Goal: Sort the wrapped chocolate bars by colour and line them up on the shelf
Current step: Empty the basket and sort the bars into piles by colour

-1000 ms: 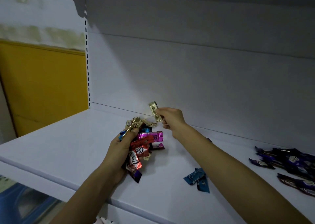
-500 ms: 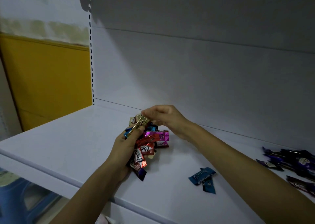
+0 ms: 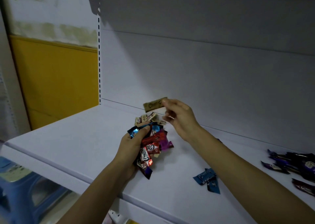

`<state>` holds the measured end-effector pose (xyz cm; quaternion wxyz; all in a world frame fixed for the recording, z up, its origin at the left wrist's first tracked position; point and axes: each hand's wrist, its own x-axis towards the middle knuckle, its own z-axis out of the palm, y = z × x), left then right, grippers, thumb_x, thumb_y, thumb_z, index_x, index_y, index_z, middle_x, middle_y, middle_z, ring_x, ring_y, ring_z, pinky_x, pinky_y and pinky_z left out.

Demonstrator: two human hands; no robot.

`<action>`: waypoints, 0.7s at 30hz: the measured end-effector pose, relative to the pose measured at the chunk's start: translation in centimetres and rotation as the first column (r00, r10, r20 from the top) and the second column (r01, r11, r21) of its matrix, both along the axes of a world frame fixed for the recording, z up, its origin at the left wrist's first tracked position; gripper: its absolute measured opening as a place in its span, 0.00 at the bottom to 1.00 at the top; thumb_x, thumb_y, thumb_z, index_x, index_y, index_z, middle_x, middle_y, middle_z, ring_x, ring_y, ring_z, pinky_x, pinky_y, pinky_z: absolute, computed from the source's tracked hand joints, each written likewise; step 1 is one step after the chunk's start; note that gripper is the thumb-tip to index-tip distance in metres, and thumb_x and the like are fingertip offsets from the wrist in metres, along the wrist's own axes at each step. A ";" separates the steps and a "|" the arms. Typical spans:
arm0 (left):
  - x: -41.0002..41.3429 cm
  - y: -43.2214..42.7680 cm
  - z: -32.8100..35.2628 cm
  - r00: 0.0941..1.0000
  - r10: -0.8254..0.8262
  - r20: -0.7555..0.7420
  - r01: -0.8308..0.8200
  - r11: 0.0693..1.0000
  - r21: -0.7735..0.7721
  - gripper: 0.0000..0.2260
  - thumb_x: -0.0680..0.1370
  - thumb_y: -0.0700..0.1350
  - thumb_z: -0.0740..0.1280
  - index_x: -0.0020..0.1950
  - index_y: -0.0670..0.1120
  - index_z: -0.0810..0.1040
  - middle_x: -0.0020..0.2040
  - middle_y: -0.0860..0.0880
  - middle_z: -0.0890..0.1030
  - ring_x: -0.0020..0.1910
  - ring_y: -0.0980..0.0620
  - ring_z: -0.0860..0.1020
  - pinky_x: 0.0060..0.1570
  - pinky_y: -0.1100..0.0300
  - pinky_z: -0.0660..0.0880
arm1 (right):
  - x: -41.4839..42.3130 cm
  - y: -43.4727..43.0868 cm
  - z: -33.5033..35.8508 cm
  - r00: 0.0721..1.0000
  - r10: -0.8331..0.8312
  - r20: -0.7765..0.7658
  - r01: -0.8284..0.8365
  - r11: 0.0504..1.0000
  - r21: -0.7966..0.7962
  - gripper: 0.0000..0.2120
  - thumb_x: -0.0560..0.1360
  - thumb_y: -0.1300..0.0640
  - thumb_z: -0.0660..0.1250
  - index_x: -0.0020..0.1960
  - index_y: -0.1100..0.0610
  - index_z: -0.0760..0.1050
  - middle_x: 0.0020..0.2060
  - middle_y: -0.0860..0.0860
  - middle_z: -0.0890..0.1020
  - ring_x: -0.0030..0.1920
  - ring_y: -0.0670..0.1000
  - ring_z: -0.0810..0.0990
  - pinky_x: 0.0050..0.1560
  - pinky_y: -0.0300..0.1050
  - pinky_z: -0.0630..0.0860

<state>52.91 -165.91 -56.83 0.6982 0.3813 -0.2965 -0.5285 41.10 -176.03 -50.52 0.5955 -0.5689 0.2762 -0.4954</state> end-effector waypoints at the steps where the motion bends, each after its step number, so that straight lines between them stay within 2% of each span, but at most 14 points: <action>1: 0.0 0.0 0.0 1.000 0.001 -0.004 -0.001 1.000 0.008 0.11 0.75 0.45 0.69 0.56 0.45 0.81 0.45 0.40 0.85 0.35 0.46 0.83 0.30 0.58 0.79 | 0.0 -0.5 0.0 0.997 -0.071 0.028 0.069 0.996 0.051 0.02 0.73 0.61 0.70 0.42 0.56 0.80 0.27 0.49 0.74 0.29 0.46 0.72 0.34 0.41 0.77; 3: 0.1 -0.1 -0.1 1.000 -0.001 -0.012 0.001 1.000 0.014 0.11 0.75 0.46 0.69 0.56 0.45 0.81 0.45 0.40 0.85 0.34 0.46 0.83 0.29 0.58 0.78 | 0.3 -1.7 -0.1 0.986 -0.165 0.012 0.161 0.977 0.141 0.02 0.74 0.62 0.69 0.46 0.58 0.79 0.30 0.51 0.76 0.28 0.47 0.73 0.33 0.41 0.78; 4: 0.1 -0.1 -0.1 1.000 -0.004 -0.015 0.004 1.000 0.011 0.11 0.75 0.46 0.69 0.56 0.45 0.81 0.45 0.40 0.85 0.34 0.46 0.83 0.29 0.58 0.78 | 0.7 -2.3 -0.1 0.985 -0.168 -0.025 0.170 0.970 0.175 0.05 0.75 0.62 0.68 0.51 0.60 0.78 0.33 0.53 0.78 0.30 0.48 0.76 0.36 0.43 0.79; 7: 0.2 -0.2 -0.2 1.000 0.000 -0.013 0.000 1.000 0.004 0.12 0.74 0.46 0.70 0.55 0.45 0.81 0.46 0.40 0.85 0.35 0.46 0.84 0.30 0.58 0.79 | 1.5 -3.5 -0.4 0.958 -0.090 -0.271 0.151 0.965 0.215 0.17 0.79 0.63 0.63 0.66 0.61 0.68 0.40 0.56 0.80 0.37 0.51 0.80 0.47 0.48 0.79; 9: 0.3 -0.3 -0.3 1.000 0.000 0.002 0.000 1.000 0.012 0.12 0.73 0.47 0.70 0.56 0.46 0.81 0.46 0.40 0.85 0.36 0.46 0.84 0.31 0.57 0.80 | 1.1 -3.6 -0.8 0.921 -0.066 -0.384 0.134 0.979 0.153 0.14 0.79 0.62 0.62 0.64 0.61 0.71 0.40 0.55 0.81 0.36 0.50 0.80 0.44 0.46 0.79; 11: 0.4 -0.5 -0.3 1.000 -0.006 0.009 0.006 1.000 0.012 0.13 0.73 0.47 0.70 0.56 0.46 0.81 0.46 0.40 0.85 0.36 0.46 0.84 0.32 0.57 0.80 | -0.2 -3.2 -1.3 0.859 -0.075 -0.507 0.094 0.996 0.012 0.09 0.79 0.61 0.62 0.57 0.60 0.77 0.40 0.54 0.83 0.36 0.48 0.80 0.40 0.41 0.79; 13: 0.3 -0.5 -0.2 1.000 -0.009 0.010 0.009 1.000 0.017 0.12 0.74 0.46 0.69 0.56 0.45 0.81 0.45 0.40 0.85 0.35 0.46 0.84 0.31 0.57 0.80 | -2.2 -2.6 -2.0 0.762 -0.110 -0.639 0.014 0.988 -0.154 0.06 0.78 0.60 0.63 0.51 0.57 0.79 0.42 0.52 0.83 0.36 0.45 0.80 0.38 0.37 0.77; 15: 0.3 -0.6 -0.2 1.000 -0.014 0.012 0.014 1.000 0.010 0.12 0.75 0.46 0.69 0.56 0.45 0.81 0.44 0.40 0.85 0.35 0.46 0.83 0.30 0.58 0.79 | -4.4 -2.0 -2.3 0.685 -0.117 -0.719 -0.111 0.959 -0.262 0.06 0.76 0.62 0.66 0.49 0.54 0.79 0.43 0.48 0.82 0.38 0.41 0.80 0.37 0.32 0.75; 17: 0.3 -0.6 -0.3 1.000 -0.010 0.016 0.010 1.000 0.015 0.11 0.75 0.46 0.69 0.56 0.45 0.81 0.44 0.41 0.85 0.34 0.47 0.83 0.30 0.58 0.79 | -6.5 -1.2 -2.3 0.583 -0.054 -0.811 -0.290 0.918 -0.270 0.08 0.75 0.61 0.68 0.51 0.51 0.80 0.44 0.45 0.82 0.41 0.38 0.79 0.40 0.29 0.74; 19: 0.4 -0.5 -0.3 1.000 -0.004 0.023 0.003 1.000 0.023 0.11 0.75 0.46 0.69 0.56 0.45 0.80 0.43 0.42 0.85 0.34 0.47 0.83 0.30 0.58 0.79 | -7.8 -0.5 -2.5 0.389 -0.038 -0.920 -0.451 0.864 -0.226 0.10 0.74 0.55 0.70 0.53 0.44 0.80 0.45 0.42 0.80 0.43 0.37 0.77 0.42 0.28 0.72; 21: 0.4 -0.5 -0.3 1.000 -0.007 0.026 0.006 1.000 0.026 0.11 0.76 0.46 0.69 0.57 0.45 0.80 0.44 0.41 0.85 0.35 0.47 0.83 0.31 0.58 0.79 | -8.3 -0.3 -3.0 0.232 -0.120 -0.965 -0.509 0.830 -0.225 0.12 0.72 0.50 0.71 0.54 0.39 0.79 0.47 0.39 0.75 0.47 0.38 0.74 0.45 0.30 0.68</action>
